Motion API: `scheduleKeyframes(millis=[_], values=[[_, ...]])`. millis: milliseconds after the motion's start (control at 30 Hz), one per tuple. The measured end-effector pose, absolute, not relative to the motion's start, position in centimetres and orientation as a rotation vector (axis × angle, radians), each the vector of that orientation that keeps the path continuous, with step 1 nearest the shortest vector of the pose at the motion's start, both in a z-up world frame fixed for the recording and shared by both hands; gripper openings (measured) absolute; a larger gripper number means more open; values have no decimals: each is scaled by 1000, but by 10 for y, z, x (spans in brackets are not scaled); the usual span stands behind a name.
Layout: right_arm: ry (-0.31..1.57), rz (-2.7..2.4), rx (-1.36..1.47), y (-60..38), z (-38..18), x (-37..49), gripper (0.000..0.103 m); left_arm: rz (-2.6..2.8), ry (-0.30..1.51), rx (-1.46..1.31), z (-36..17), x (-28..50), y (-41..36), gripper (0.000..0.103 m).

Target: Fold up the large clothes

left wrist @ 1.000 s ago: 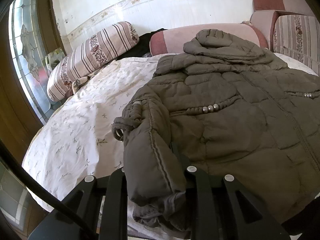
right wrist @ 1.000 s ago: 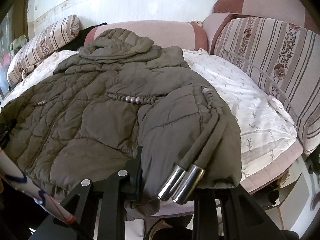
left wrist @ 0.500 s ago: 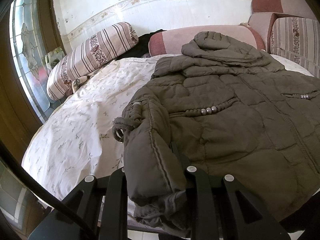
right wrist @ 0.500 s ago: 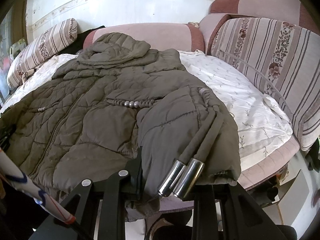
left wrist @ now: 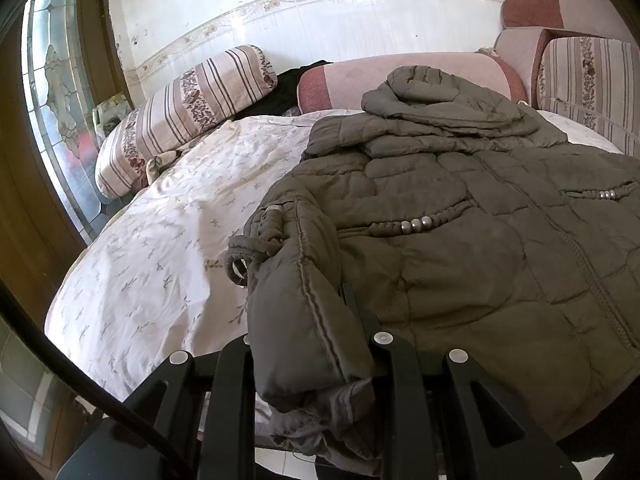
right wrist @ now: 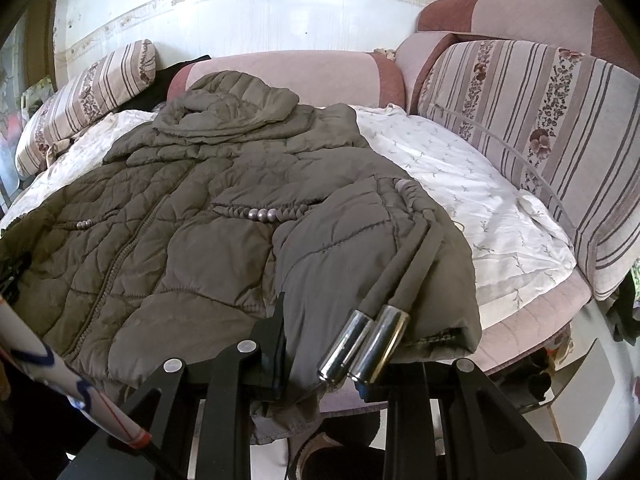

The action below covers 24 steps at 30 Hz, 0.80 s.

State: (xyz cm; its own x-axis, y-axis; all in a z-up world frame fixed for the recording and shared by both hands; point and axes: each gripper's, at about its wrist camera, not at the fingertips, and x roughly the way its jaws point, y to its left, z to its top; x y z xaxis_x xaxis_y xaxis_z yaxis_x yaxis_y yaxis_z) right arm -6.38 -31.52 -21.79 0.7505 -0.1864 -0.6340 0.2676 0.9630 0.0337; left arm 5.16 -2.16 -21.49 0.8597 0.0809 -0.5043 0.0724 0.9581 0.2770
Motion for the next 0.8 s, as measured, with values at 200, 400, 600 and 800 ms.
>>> scheduleKeyframes(millis=[200,400,600,800], values=[[670,-247,126,-315,-215,-70,27,5,535,292,-213,47,-23,20],[661,-244,124,-318,-211,-75,27,3,533,287,-208,43,-25,19],[641,-232,131,-322,-199,-86,25,-15,505,265,-183,29,-26,20],[575,-206,148,-333,-166,-97,22,-39,465,228,-149,27,-27,20]])
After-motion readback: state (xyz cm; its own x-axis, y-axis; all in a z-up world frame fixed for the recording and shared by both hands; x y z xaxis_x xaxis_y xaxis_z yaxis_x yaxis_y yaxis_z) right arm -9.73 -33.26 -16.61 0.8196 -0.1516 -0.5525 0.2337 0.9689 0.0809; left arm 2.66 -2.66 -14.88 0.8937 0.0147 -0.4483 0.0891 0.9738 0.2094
